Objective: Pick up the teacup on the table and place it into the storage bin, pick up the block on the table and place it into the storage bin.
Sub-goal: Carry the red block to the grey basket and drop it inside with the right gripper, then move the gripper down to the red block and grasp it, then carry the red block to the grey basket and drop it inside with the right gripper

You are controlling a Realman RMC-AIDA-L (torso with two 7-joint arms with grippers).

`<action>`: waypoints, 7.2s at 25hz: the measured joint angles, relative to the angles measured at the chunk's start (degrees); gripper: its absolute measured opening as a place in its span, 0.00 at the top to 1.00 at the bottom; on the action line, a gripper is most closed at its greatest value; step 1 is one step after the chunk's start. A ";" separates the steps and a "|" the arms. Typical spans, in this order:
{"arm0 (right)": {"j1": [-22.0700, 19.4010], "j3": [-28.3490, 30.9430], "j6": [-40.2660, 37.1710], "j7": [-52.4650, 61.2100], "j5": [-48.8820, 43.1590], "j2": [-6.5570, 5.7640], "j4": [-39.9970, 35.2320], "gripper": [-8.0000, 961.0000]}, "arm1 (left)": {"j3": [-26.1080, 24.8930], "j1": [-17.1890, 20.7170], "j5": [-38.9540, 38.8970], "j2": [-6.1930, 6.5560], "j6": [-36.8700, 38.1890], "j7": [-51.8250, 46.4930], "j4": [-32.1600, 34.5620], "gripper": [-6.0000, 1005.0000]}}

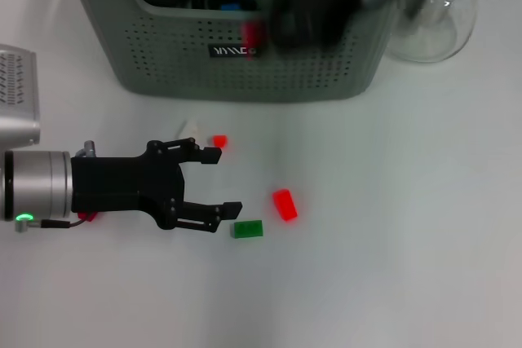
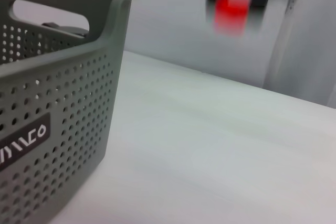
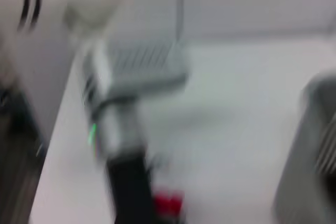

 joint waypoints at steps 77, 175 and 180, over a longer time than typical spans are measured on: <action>-8.92 -18.65 3.19 -3.66 -8.25 0.86 3.42 0.21 | -6.15 1.76 6.44 1.08 4.46 3.79 3.34 0.08; 15.41 -3.51 53.47 5.00 -15.71 0.85 36.33 0.46 | -7.56 1.86 5.22 0.42 3.55 3.67 2.16 0.08; 15.80 -6.83 59.16 4.98 -15.56 1.15 41.46 0.46 | -7.57 1.67 5.21 0.43 3.49 3.78 2.16 0.08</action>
